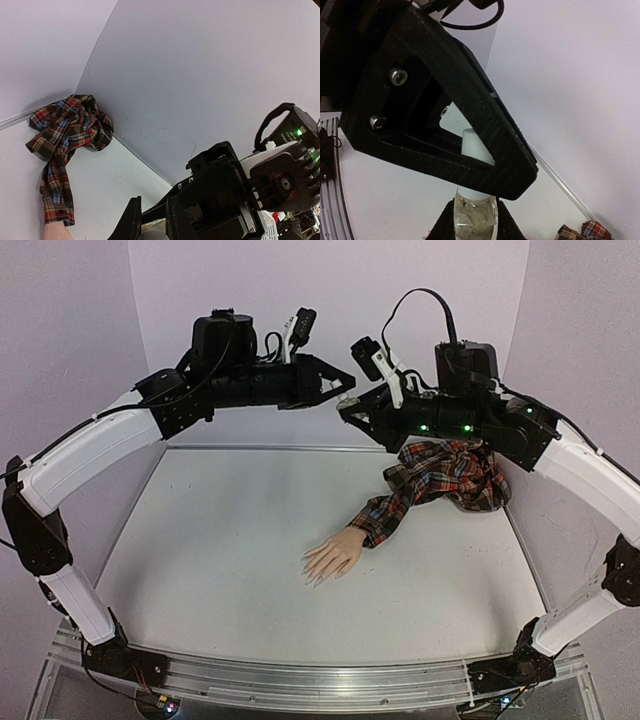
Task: Paint the nails
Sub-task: Screw the nail polish bottle cap onto the nail polish bottle.
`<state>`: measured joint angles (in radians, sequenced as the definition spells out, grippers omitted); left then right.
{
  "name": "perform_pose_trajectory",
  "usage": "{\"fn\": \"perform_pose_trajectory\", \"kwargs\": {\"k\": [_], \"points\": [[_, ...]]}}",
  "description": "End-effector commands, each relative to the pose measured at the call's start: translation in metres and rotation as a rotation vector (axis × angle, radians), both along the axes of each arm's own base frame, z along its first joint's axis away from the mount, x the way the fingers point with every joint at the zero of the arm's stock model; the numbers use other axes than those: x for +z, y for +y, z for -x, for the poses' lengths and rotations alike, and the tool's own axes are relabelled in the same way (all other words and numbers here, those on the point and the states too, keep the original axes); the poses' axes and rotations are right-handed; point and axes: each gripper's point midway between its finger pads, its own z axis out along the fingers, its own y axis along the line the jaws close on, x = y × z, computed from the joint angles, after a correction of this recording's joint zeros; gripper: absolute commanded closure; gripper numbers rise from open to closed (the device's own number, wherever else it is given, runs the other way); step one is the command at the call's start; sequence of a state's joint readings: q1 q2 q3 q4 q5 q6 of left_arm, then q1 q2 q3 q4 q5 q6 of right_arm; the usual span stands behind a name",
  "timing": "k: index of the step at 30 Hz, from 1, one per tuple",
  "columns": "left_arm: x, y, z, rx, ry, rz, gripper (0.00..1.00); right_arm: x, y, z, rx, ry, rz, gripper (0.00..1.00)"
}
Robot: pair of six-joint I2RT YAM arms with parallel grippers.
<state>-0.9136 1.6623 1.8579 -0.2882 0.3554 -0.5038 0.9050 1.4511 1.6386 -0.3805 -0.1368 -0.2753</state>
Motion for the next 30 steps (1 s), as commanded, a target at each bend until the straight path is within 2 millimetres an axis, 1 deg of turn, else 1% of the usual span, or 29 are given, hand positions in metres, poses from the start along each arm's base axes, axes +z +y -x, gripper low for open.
{"fn": "perform_pose_trajectory", "kwargs": {"k": [1, 2, 3, 4, 5, 6, 7, 9, 12, 15, 18, 21, 25, 26, 28, 30], "points": [[0.023, 0.003, 0.051, -0.254, -0.132, 0.094, 1.0, 0.079, -0.011, 0.043, 0.15, -0.057, -0.221, 1.0], [0.023, 0.004, 0.063, -0.315, -0.164, 0.114, 1.0, 0.087, -0.014, 0.049, 0.187, -0.043, -0.26, 1.0], [0.018, 0.005, 0.072, -0.364, -0.188, 0.128, 1.0, 0.098, -0.015, 0.06, 0.249, -0.036, -0.299, 1.0], [0.018, 0.006, 0.087, -0.447, -0.222, 0.154, 1.0, 0.107, -0.017, 0.068, 0.301, -0.019, -0.343, 1.0], [0.014, 0.007, 0.101, -0.535, -0.245, 0.173, 1.0, 0.117, -0.019, 0.081, 0.379, -0.004, -0.379, 1.0], [0.011, 0.006, 0.109, -0.597, -0.262, 0.19, 1.0, 0.13, -0.02, 0.096, 0.479, 0.0, -0.416, 1.0], [0.007, 0.005, 0.118, -0.663, -0.265, 0.194, 1.0, 0.139, -0.022, 0.104, 0.539, 0.039, -0.453, 1.0], [0.003, 0.001, 0.129, -0.746, -0.29, 0.193, 1.0, 0.157, -0.024, 0.12, 0.671, 0.071, -0.502, 1.0], [-0.001, 0.004, 0.147, -0.873, -0.325, 0.21, 1.0, 0.182, -0.029, 0.139, 0.845, 0.109, -0.569, 1.0], [-0.004, 0.007, 0.158, -1.016, -0.286, 0.205, 1.0, 0.196, -0.033, 0.156, 0.997, 0.159, -0.584, 1.0], [-0.004, 0.006, 0.161, -1.117, -0.22, 0.188, 1.0, 0.198, -0.033, 0.16, 1.051, 0.173, -0.569, 1.0], [-0.009, 0.006, 0.162, -1.155, -0.172, 0.168, 1.0, 0.195, -0.035, 0.161, 1.068, 0.174, -0.544, 1.0], [-0.016, 0.006, 0.161, -1.153, -0.12, 0.144, 0.97, 0.184, -0.034, 0.148, 1.037, 0.197, -0.532, 1.0], [-0.018, 0.005, 0.16, -1.146, -0.111, 0.139, 0.95, 0.179, -0.033, 0.145, 1.027, 0.201, -0.529, 1.0], [-0.021, 0.003, 0.157, -1.112, -0.106, 0.13, 0.88, 0.17, -0.031, 0.139, 1.006, 0.202, -0.521, 1.0], [-0.021, 0.002, 0.153, -1.054, -0.106, 0.114, 0.82, 0.161, -0.029, 0.133, 0.989, 0.218, -0.507, 1.0]]}}
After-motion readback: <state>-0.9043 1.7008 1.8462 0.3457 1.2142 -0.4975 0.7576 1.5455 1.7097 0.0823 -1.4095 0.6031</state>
